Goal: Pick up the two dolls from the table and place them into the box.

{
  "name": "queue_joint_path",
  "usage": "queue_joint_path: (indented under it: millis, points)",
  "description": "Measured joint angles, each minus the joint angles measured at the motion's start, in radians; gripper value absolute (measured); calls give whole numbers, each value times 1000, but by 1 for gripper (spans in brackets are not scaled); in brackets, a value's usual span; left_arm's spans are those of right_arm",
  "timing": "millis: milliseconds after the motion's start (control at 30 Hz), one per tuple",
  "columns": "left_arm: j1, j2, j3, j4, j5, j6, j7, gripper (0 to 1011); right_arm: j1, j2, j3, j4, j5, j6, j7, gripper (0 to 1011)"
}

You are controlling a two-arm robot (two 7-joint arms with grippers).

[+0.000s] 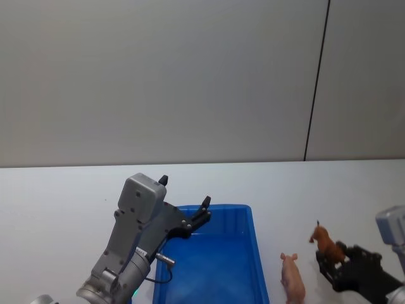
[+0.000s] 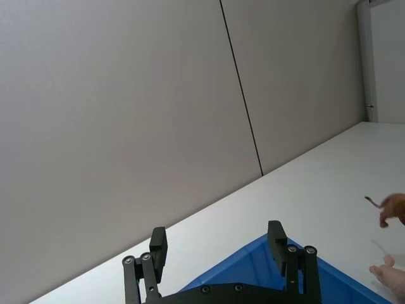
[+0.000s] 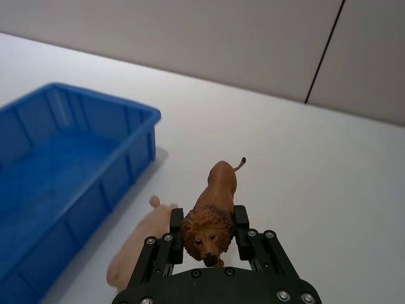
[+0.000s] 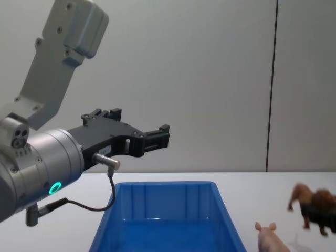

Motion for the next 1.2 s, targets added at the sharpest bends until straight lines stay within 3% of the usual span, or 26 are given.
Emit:
queue_joint_path:
  millis: [400, 1000, 1200]
  points:
    - [0, 0, 0, 0, 0, 0, 0, 1001, 82, -32, -16, -32, -49, -16, 91, 444]
    - [0, 0, 0, 0, 0, 0, 0, 1001, 243, -144, -92, 101, -104, 56, 307, 444]
    - [0, 0, 0, 0, 0, 0, 0, 1001, 273, -173, -118, 144, -115, 62, 360, 584]
